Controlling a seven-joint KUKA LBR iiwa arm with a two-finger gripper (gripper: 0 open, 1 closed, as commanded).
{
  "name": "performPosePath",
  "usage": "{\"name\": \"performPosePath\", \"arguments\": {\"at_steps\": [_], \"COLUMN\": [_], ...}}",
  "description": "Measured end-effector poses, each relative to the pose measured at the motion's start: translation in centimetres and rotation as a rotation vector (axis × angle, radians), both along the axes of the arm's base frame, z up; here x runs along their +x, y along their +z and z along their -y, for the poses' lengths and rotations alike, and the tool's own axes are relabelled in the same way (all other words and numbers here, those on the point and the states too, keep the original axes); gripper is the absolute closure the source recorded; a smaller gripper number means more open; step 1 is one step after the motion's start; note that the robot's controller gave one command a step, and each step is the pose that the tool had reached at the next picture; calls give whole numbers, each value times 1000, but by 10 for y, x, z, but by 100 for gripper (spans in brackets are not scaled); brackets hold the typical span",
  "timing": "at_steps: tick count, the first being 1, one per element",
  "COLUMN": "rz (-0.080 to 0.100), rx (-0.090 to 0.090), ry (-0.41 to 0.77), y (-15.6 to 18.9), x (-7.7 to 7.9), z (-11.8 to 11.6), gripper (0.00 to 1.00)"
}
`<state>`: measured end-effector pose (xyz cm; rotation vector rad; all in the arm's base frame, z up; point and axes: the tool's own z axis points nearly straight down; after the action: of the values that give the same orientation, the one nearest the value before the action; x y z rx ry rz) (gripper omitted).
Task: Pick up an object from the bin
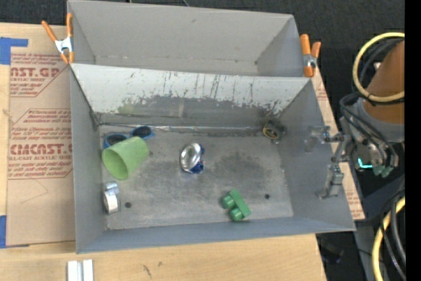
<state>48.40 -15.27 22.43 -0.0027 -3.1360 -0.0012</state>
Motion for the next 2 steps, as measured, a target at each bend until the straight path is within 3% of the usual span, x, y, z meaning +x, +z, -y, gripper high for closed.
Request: {"name": "performPosePath", "arguments": {"at_steps": [1,2], "rz": [2,9], "rx": [3,4], "ry": [295,296], "y": [-81,-66], "x": [-5,1], "z": [-28,-104], "gripper": [0,0]}}
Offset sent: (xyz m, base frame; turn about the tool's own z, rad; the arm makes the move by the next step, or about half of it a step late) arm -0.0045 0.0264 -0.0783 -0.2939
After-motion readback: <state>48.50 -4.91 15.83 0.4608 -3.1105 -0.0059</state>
